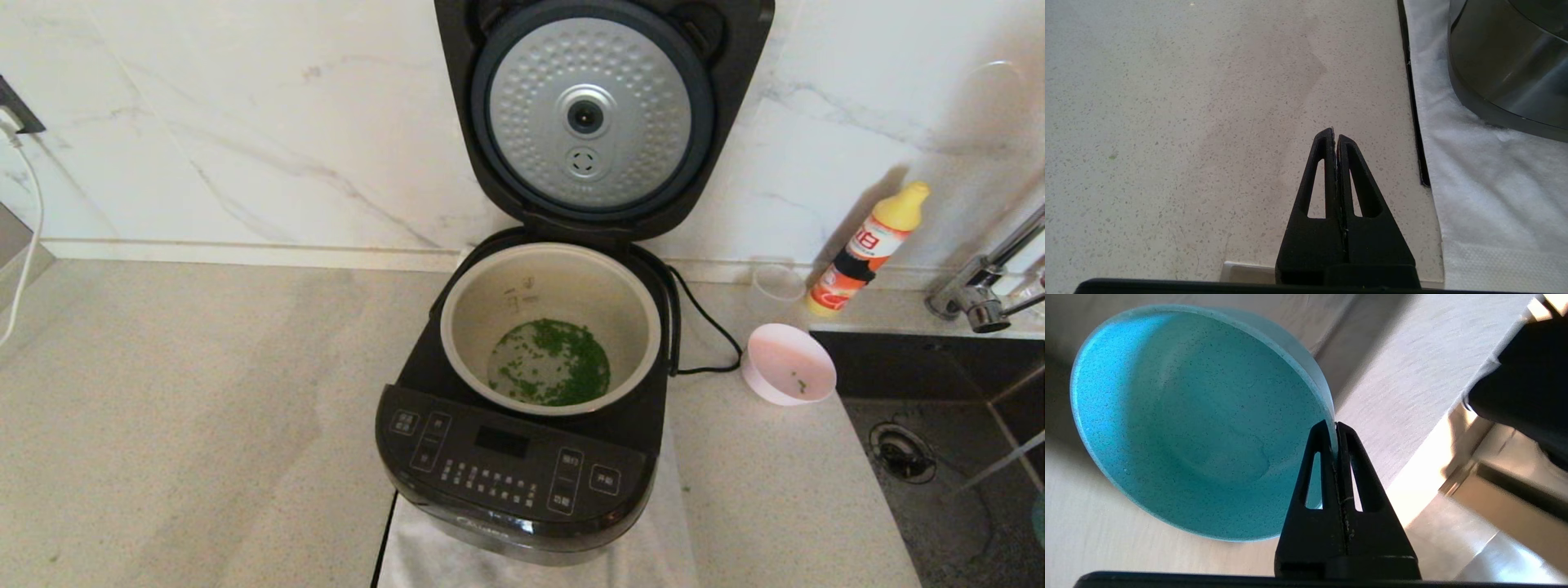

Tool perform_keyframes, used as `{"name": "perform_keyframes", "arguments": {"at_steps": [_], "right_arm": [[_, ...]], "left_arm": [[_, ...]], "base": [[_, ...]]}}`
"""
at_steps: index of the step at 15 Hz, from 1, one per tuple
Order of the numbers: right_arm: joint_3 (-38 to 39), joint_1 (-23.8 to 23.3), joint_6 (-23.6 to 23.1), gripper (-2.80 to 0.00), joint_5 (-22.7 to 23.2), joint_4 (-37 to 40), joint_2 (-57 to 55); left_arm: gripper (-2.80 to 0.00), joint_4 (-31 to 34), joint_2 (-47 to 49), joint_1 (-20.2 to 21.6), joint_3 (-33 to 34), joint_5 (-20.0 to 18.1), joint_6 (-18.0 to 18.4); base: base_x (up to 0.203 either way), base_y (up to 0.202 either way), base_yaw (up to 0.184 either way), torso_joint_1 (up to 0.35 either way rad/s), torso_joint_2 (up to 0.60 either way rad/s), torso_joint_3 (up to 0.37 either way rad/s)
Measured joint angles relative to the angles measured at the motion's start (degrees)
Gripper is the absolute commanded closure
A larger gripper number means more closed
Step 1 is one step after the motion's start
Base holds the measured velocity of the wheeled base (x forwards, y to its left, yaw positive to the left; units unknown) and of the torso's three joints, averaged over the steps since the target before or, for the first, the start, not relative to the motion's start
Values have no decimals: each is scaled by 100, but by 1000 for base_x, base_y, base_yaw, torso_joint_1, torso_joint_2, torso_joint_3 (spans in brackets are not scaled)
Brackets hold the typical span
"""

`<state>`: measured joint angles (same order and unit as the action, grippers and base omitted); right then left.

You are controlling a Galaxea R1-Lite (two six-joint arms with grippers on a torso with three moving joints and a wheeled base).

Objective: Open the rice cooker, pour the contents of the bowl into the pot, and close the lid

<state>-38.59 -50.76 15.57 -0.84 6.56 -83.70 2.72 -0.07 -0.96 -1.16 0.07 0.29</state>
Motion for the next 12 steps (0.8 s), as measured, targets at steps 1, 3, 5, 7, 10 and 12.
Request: {"name": "perform_keyframes", "arguments": {"at_steps": [1,3,5,7,10,12], "right_arm": [[-116,-245,11,0,52,-66,-238],[-360,-605,30,0,132,-125,-669],[-630,-886,39,0,293,-196,-1101],[-903,-1041,72,0,364,-216,-1489],[-1284,-1114,199,0,646,-203,-1971],[-1450,-1109,213,0,747,-204,-2262]], "left_arm": [[0,-1,0,0,0,-1,-2],[0,2,0,0,0,-1,-2],[0,0,0,0,0,-2,-5],[0,0,0,0,0,0,-5],[0,-2,0,0,0,0,-5],[0,0,0,0,0,0,-5]], "base": [[0,0,0,0,0,0],[0,0,0,0,0,0],[0,0,0,0,0,0],[0,0,0,0,0,0],[0,0,0,0,0,0],[0,0,0,0,0,0]]}}
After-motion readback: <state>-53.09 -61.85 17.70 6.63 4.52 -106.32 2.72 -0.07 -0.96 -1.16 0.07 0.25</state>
